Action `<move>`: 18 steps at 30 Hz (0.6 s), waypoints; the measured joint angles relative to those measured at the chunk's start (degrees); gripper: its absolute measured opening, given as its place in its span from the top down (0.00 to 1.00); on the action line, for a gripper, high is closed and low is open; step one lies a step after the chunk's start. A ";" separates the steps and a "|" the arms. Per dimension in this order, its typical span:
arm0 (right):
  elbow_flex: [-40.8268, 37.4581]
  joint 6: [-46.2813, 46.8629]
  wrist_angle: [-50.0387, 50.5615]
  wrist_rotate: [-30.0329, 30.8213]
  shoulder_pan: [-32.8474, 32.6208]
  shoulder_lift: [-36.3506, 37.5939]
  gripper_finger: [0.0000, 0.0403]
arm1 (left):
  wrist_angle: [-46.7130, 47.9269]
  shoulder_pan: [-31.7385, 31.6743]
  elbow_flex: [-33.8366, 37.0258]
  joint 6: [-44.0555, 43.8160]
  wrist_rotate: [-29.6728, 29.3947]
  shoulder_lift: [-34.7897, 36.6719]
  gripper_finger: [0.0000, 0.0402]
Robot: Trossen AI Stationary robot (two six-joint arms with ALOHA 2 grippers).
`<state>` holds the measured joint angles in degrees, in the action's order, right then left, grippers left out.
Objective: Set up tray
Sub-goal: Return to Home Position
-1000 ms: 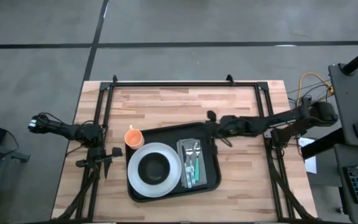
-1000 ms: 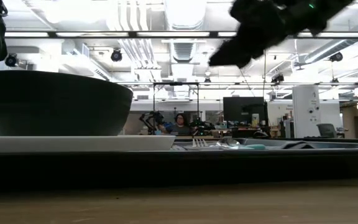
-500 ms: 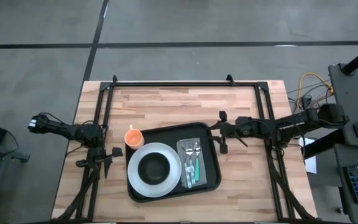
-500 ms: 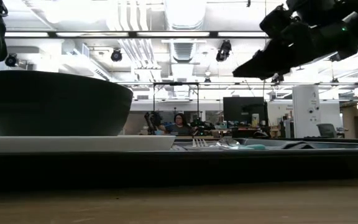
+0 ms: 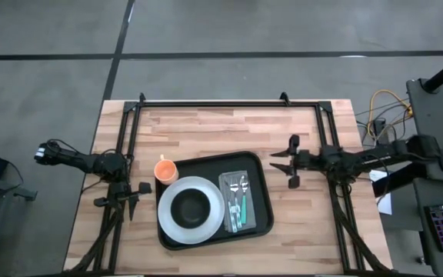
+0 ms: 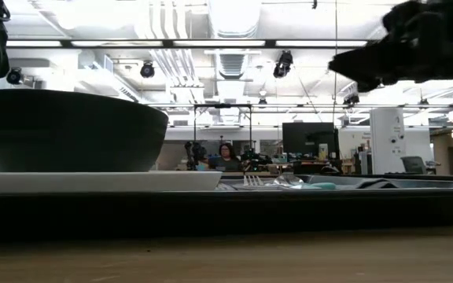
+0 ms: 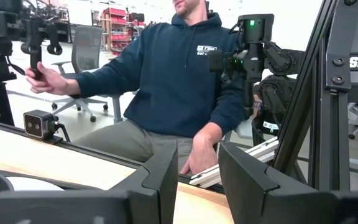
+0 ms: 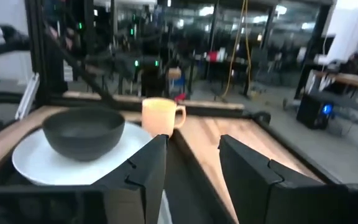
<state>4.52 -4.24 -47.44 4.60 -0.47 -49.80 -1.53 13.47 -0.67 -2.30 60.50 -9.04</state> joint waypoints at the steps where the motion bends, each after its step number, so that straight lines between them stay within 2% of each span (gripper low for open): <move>1: -1.29 -0.14 -1.28 0.00 0.00 1.29 0.65 | 0.01 -0.01 0.00 0.00 0.00 0.00 0.76; 3: -3.68 -0.72 -3.54 0.02 0.01 3.98 0.65 | 0.01 -0.01 0.00 -0.01 0.00 0.00 0.76; 18: -3.99 -1.18 13.08 1.33 0.15 17.85 0.66 | 0.00 -0.01 0.00 0.00 0.01 -0.33 0.76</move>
<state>0.53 -5.42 -34.35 5.93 -0.32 -31.95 -1.53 13.45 -0.67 -2.30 60.51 -9.37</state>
